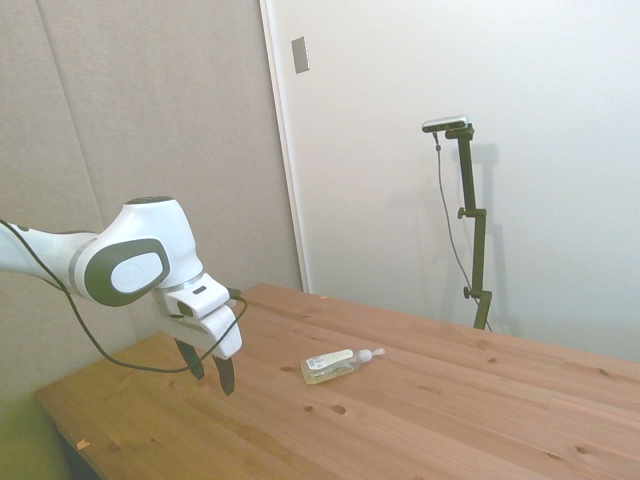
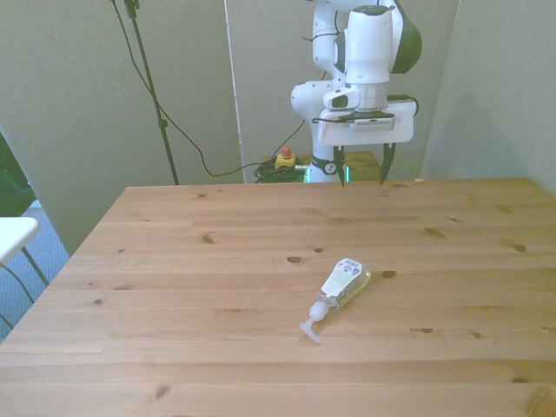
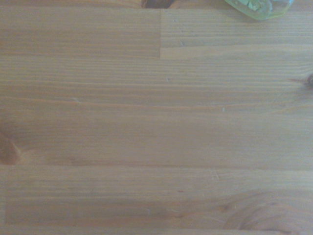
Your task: Stand the sanitizer
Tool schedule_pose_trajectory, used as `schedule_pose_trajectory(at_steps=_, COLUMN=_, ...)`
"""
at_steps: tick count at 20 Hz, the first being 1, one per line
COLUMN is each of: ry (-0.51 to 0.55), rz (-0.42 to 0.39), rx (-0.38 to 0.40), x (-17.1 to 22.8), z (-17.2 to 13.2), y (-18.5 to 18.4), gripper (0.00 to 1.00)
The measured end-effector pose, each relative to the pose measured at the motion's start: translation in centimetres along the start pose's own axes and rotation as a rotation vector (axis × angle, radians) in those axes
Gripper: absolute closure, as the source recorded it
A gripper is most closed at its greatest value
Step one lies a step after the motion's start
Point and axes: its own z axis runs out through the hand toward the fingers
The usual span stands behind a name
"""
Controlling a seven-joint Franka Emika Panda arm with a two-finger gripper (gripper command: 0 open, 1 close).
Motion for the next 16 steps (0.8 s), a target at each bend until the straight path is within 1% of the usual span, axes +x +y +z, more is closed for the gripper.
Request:
schedule_pose_trajectory(at_steps=3, ry=0.004, rz=0.003, rx=-0.004, x=0.2, z=0.1, y=-0.2, gripper=0.00)
schedule_pose_trajectory(at_steps=6, ry=0.028, rz=0.040, rx=0.015, x=2.1, z=-0.6, y=-1.7, gripper=0.00)
schedule_pose_trajectory(at_steps=10, ry=0.065, rz=0.107, rx=0.037, x=7.9, z=-2.2, y=-3.5, gripper=0.00)
schedule_pose_trajectory(at_steps=12, ry=0.082, rz=0.137, rx=0.038, x=10.9, z=-2.3, y=-4.2, gripper=0.00)
schedule_pose_trajectory(at_steps=14, ry=0.092, rz=0.171, rx=0.030, x=13.6, z=-1.8, y=-4.9, gripper=0.00)
schedule_pose_trajectory(at_steps=15, ry=0.078, rz=0.184, rx=0.014, x=16.1, z=0.0, y=-6.0, gripper=0.00)
schedule_pose_trajectory(at_steps=16, ry=0.083, rz=0.181, rx=0.017, x=16.2, z=-0.2, y=-6.2, gripper=0.00)
